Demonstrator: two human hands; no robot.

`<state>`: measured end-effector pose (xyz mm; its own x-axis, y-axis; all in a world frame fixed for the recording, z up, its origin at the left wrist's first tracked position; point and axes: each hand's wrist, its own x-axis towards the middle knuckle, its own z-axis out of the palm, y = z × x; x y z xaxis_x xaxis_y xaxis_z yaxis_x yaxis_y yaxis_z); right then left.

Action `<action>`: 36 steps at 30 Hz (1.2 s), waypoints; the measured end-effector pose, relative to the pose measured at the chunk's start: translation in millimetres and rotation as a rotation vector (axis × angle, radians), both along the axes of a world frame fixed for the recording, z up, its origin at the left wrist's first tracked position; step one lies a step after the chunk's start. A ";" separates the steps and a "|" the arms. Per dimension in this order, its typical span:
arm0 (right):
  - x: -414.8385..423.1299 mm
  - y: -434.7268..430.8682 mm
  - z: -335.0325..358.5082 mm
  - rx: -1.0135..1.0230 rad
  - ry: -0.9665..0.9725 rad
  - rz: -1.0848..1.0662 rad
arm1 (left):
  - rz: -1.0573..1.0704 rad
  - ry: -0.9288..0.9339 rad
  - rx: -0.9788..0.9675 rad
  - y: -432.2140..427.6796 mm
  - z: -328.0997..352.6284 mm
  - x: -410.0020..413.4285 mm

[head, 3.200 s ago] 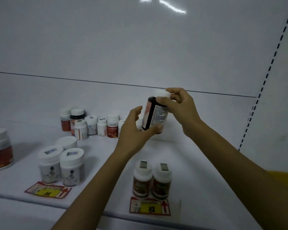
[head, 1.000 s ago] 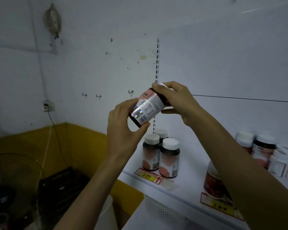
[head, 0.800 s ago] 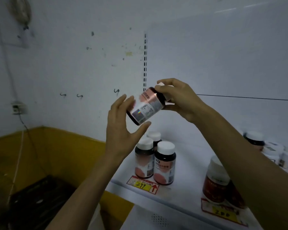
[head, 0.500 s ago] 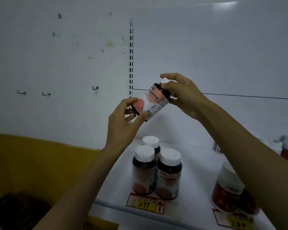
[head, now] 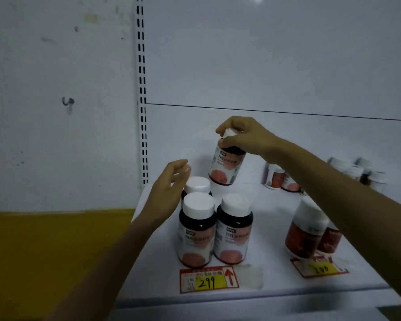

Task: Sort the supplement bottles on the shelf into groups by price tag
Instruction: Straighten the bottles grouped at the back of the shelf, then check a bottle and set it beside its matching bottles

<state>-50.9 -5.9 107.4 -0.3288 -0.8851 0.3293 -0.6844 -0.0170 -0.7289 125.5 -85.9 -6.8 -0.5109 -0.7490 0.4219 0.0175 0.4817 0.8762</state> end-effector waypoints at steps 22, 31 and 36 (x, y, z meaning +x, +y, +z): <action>11.5 16.6 -68.1 0.222 -0.226 0.052 | -0.273 0.057 0.270 5.9 -33.9 -5.8; 6.4 17.0 -58.8 0.269 -0.251 0.025 | -0.192 0.080 0.319 7.6 -21.1 -5.6; -9.7 27.9 -27.2 0.237 -0.089 -0.001 | -0.107 -0.006 0.026 -0.9 30.4 -15.7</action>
<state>-60.6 22.1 80.2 -0.3477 -0.9340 0.0820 -0.6173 0.1622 -0.7699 109.8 -86.8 23.6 -0.5906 -0.7010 0.3998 0.0626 0.4542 0.8887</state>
